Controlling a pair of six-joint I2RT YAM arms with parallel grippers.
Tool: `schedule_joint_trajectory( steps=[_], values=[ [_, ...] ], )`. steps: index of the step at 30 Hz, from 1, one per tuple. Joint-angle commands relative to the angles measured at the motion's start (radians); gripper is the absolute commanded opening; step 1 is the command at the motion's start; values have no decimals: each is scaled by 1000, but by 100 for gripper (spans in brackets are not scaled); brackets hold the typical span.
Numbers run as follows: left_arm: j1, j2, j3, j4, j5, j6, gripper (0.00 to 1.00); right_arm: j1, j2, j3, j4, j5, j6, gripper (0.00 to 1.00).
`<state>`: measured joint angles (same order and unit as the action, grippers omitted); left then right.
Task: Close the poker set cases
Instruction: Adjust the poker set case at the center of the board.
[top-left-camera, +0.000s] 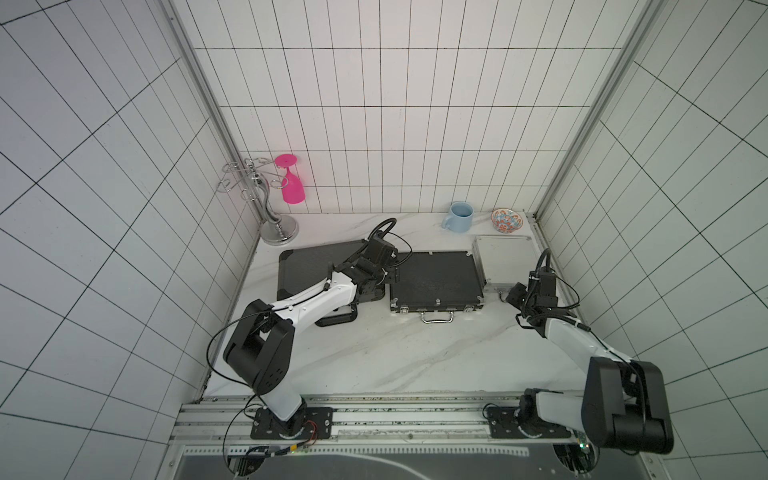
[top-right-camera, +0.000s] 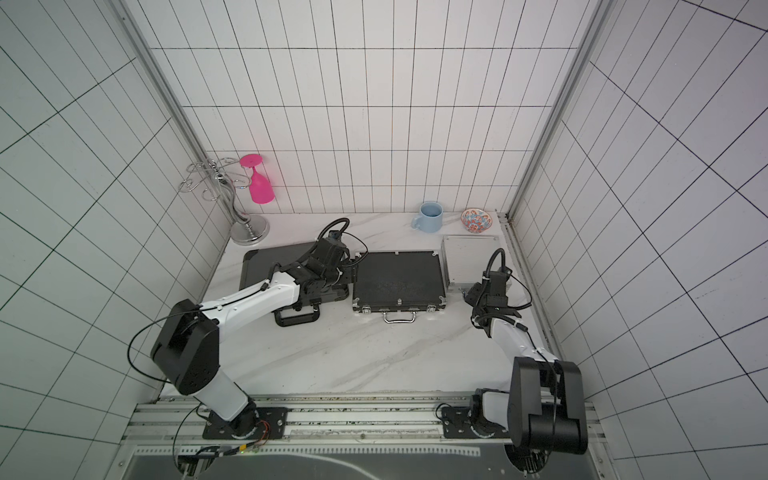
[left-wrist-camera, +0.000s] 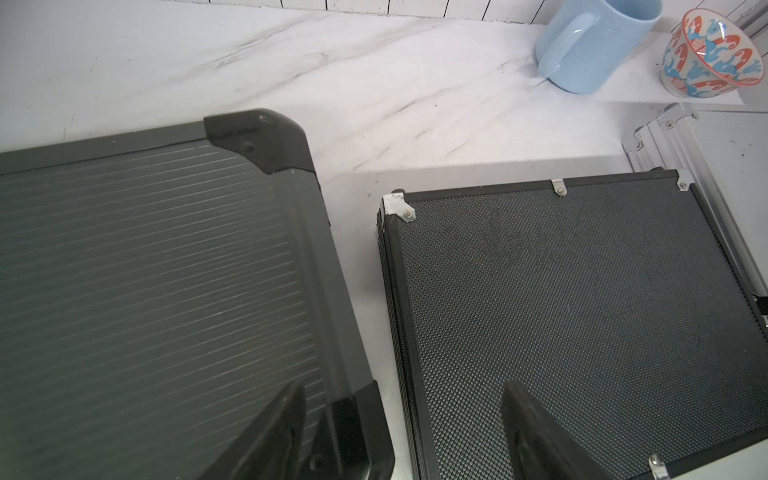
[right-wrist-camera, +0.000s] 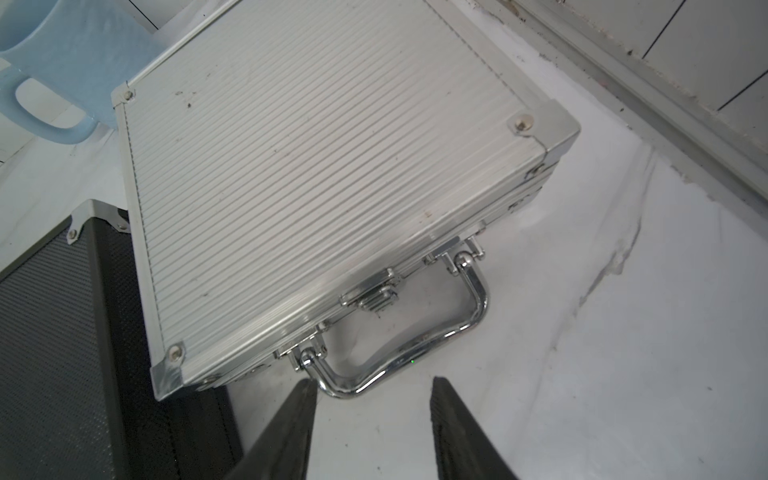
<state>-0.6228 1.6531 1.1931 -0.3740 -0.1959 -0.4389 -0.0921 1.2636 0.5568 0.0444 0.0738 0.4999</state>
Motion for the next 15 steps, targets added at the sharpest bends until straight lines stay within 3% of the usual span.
schedule_joint_trajectory(
  steps=[1,15],
  values=[
    [-1,26,-9,30,-4,-12,75,-11,10,-45,56,-2,17,50],
    [0,82,23,39,-2,-4,75,-11,145,-37,161,-57,44,56]
  ],
)
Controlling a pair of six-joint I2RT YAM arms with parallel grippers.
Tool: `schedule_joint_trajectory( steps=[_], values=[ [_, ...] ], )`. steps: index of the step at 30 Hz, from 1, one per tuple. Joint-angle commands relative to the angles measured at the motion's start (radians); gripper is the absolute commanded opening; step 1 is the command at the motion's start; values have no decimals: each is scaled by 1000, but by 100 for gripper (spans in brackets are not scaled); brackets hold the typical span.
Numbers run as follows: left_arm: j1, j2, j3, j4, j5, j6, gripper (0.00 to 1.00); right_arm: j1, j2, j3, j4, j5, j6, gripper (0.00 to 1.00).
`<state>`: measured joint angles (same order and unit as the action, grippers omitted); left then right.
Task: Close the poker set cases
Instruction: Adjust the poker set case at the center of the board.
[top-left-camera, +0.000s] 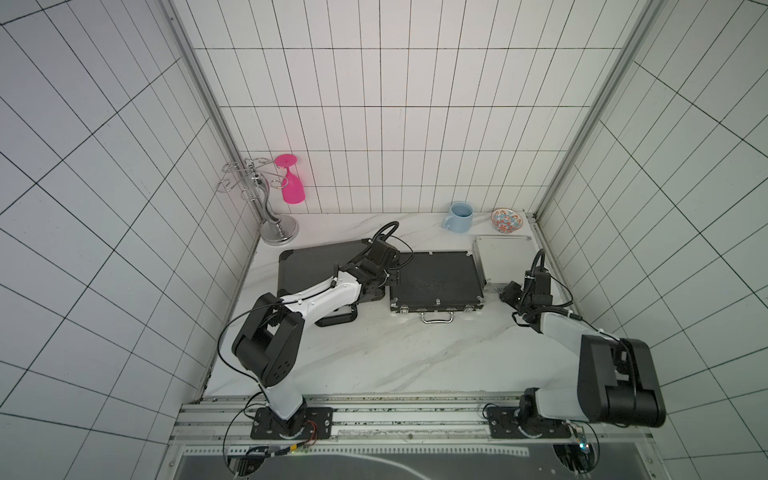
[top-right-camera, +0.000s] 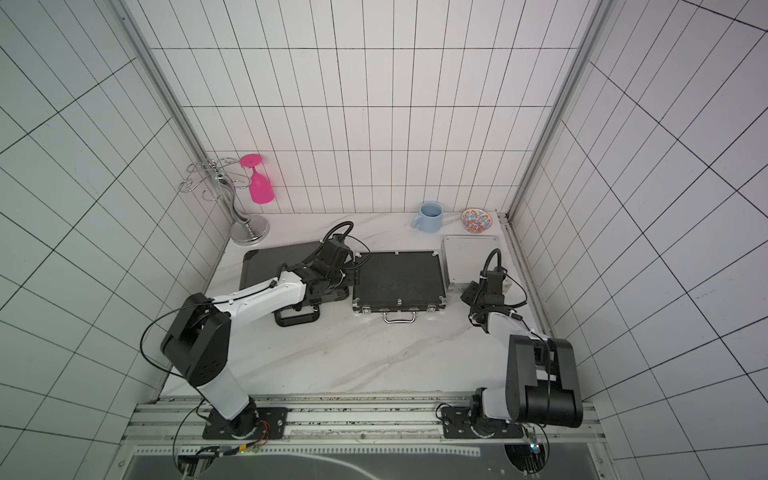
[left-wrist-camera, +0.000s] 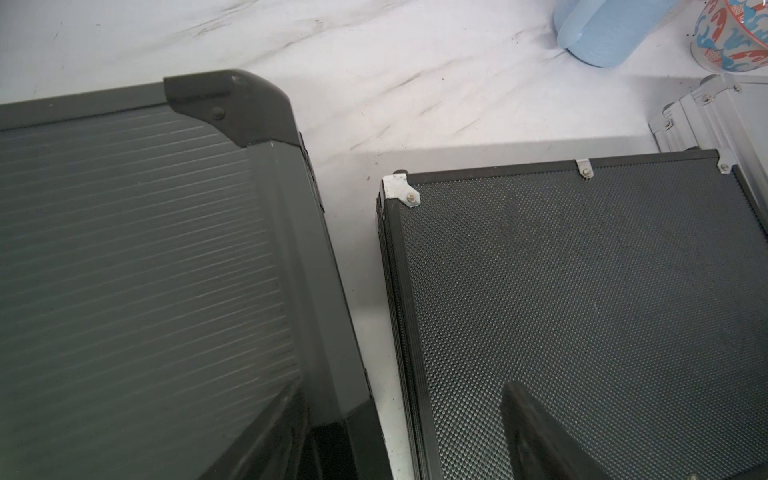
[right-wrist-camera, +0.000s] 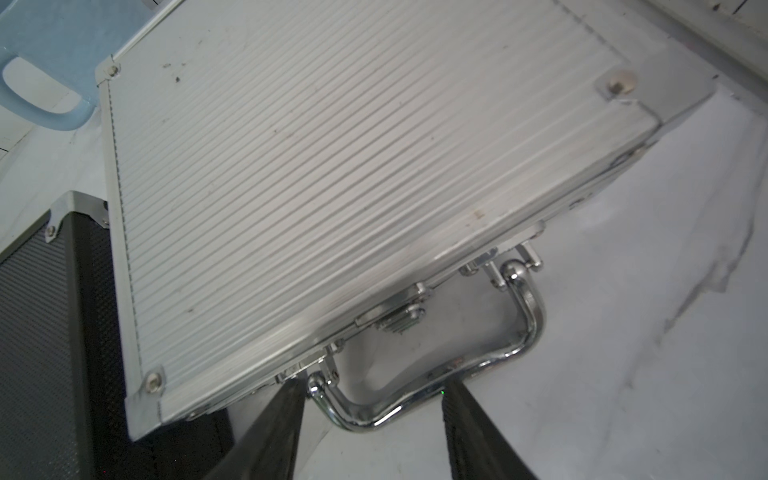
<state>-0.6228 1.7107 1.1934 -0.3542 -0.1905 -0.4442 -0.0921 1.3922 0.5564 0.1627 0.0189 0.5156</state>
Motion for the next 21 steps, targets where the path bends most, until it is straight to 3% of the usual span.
schedule_joint_trajectory(
  steps=[1,10,21],
  values=[
    [0,26,24,21,-4,1,75,-11,23,-38,56,-2,35,57],
    [6,32,21,21,-4,7,75,-11,34,-100,214,-7,118,60],
    [17,48,23,25,28,-5,75,-11,67,-84,241,-28,129,62]
  ],
)
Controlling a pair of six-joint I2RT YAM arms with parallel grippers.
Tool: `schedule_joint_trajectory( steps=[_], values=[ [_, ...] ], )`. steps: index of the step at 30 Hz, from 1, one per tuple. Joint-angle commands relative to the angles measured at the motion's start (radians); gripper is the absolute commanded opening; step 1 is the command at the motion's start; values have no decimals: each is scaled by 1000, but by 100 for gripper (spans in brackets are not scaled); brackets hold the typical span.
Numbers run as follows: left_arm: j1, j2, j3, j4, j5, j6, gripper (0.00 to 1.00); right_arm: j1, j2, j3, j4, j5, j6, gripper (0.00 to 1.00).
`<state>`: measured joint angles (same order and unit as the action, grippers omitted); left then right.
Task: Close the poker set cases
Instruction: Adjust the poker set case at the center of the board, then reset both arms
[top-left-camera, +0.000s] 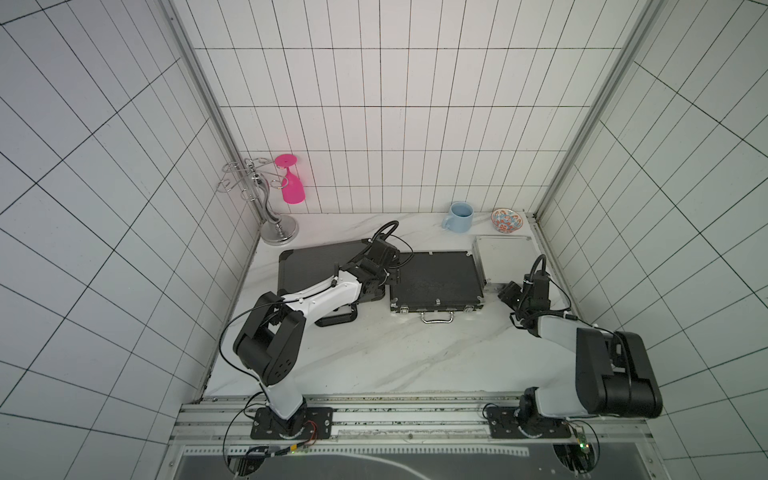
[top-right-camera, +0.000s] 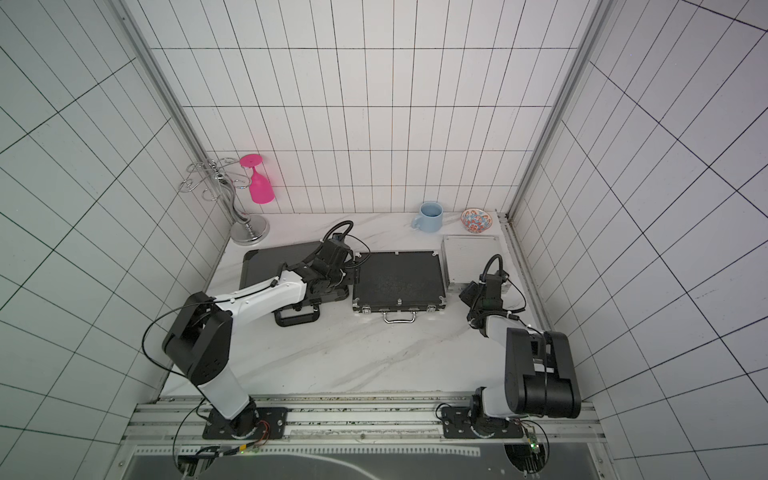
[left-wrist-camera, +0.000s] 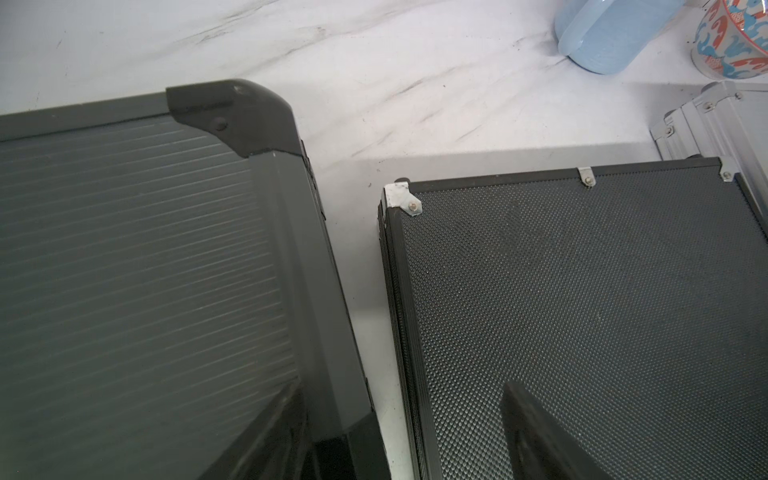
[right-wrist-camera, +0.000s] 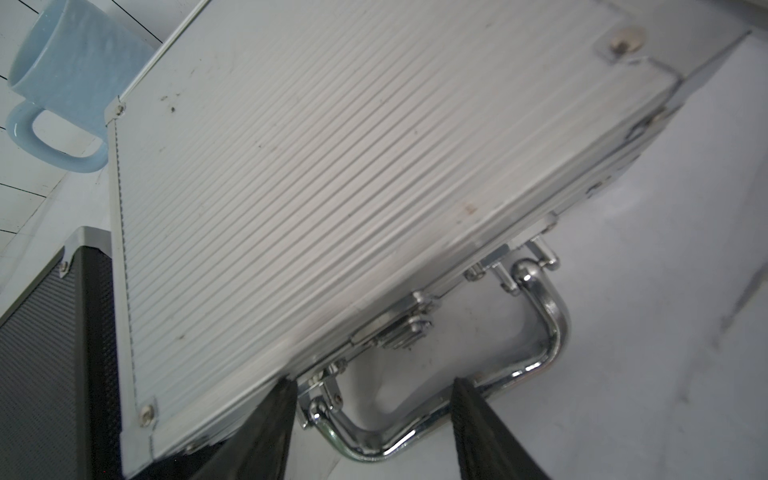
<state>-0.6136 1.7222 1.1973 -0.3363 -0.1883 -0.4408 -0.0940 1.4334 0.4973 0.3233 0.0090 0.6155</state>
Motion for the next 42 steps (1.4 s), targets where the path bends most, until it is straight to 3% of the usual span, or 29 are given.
schedule_joint_trajectory(
  steps=[1,12,25,31,36,38,42],
  values=[
    [8,38,22,8,28,-8,75,-10,34,-27,90,-23,34,63],
    [11,55,30,3,32,-9,74,-9,55,-38,174,-39,55,67],
    [21,-9,14,9,14,-20,74,-1,-172,-12,21,-9,-4,67],
    [75,-80,-19,20,22,-29,74,79,-252,59,-62,45,-84,67],
    [115,-129,-41,26,23,-30,75,182,-231,144,-97,64,-157,69],
    [133,-148,-49,37,25,-19,77,228,-207,176,-95,77,-200,99],
    [176,-186,-66,59,10,-19,84,257,-182,224,-102,78,-248,100]
  ],
)
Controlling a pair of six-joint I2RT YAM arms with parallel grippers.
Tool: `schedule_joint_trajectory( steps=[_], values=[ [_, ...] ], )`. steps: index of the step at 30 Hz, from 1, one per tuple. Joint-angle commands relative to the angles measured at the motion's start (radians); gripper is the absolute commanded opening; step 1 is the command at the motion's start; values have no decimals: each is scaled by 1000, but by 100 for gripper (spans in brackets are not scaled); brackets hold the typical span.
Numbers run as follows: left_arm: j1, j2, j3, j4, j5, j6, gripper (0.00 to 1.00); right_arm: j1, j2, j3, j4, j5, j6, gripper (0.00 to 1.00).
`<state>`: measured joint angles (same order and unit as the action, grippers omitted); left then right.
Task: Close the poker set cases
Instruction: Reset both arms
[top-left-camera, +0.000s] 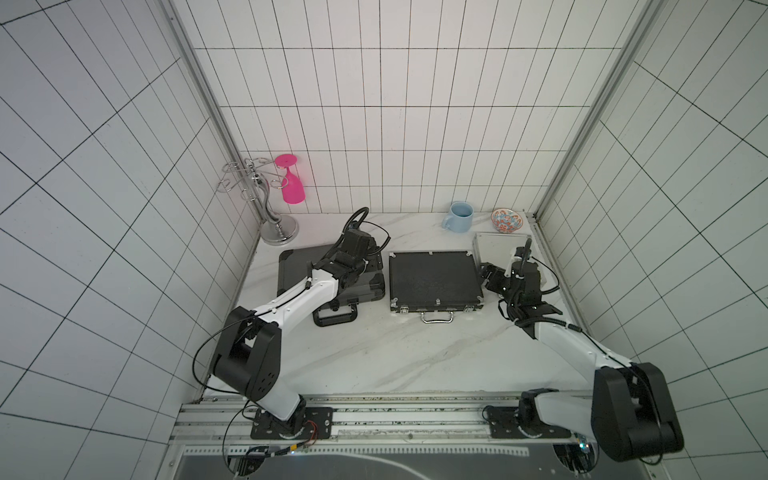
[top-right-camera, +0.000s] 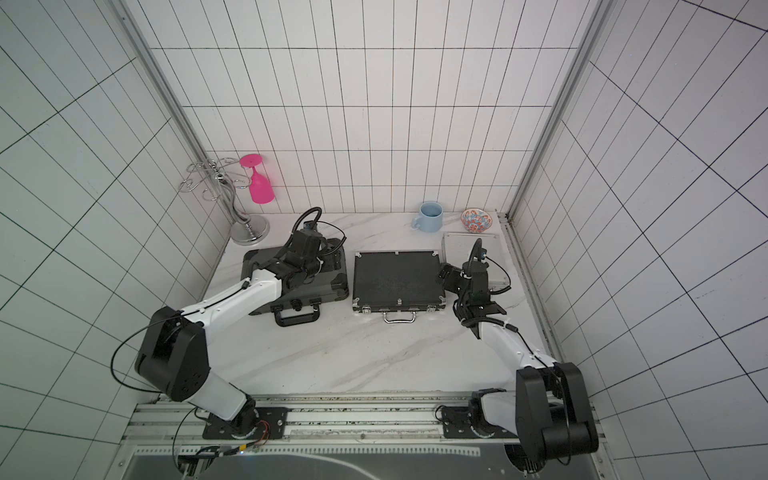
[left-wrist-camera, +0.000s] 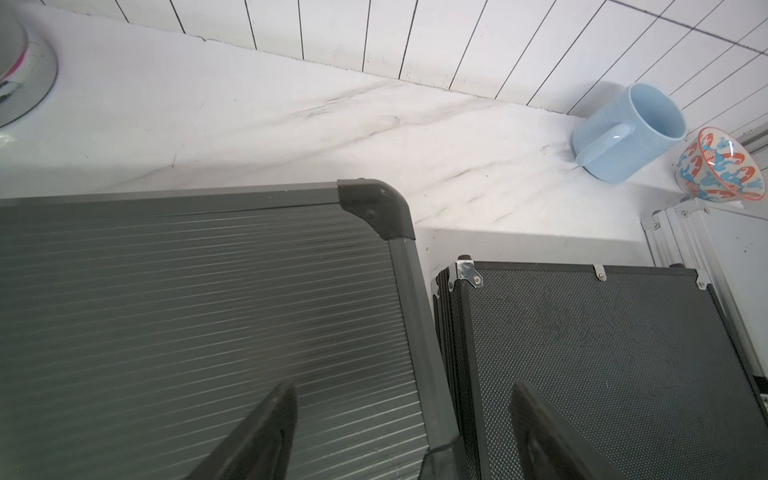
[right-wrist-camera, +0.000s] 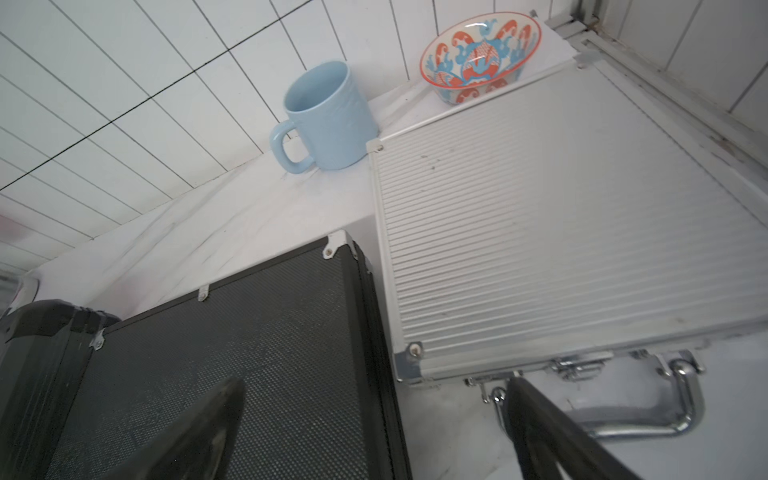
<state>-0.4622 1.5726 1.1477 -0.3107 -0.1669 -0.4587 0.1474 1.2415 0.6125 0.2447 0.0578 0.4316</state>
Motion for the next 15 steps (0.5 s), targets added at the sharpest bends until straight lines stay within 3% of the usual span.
schedule_joint_trajectory(
  steps=[1,2,15],
  values=[
    [37,-50,-26,45,-19,-3,88,17,5,112,-22,24,-81,100],
    [48,-65,-41,64,-30,2,97,18,0,113,-19,18,-99,100],
    [108,-236,-201,223,-301,43,97,18,-1,166,-81,48,-179,100]
  ],
)
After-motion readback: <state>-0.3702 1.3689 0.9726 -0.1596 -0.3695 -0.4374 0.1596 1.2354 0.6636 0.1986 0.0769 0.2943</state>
